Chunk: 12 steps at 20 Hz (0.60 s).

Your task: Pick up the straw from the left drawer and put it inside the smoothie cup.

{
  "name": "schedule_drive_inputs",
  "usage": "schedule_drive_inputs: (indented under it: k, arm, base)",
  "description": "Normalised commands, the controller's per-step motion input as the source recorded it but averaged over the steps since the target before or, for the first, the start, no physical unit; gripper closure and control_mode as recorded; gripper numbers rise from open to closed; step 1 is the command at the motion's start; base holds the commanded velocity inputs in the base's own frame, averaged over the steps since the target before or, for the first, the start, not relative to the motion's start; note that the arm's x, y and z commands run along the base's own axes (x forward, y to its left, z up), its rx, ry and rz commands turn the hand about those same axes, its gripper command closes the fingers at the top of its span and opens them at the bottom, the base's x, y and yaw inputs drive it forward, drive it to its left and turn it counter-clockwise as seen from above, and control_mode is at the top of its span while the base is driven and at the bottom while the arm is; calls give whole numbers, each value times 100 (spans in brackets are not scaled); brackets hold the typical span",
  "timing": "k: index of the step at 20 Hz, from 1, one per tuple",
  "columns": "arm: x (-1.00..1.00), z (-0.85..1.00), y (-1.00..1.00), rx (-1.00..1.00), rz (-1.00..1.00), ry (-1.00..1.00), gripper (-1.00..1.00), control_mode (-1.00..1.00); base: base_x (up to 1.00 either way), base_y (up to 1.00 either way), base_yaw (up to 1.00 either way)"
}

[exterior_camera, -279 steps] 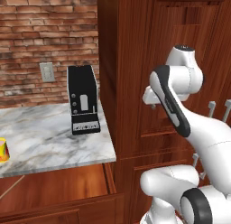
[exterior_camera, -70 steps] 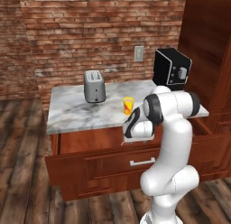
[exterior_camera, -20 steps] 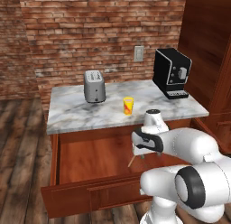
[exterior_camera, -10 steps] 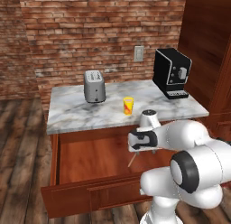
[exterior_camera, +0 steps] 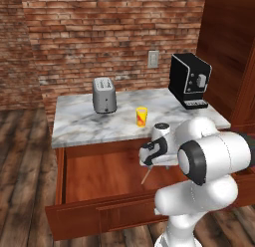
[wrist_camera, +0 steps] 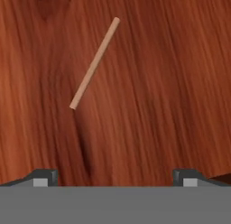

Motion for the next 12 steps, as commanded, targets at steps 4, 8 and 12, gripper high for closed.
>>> schedule_drive_inputs:
  k: [4, 8, 12]
  arm:
    - [35, -26, 0, 0, -8, 0, -100, -100]
    - [25, -31, 0, 0, -1, 0, -100, -100]
    - [25, -36, 0, 0, 0, 0, -100, -100]
  base:
    - [0, 0, 0]
    - [0, 0, 0]
    - [0, 0, 0]
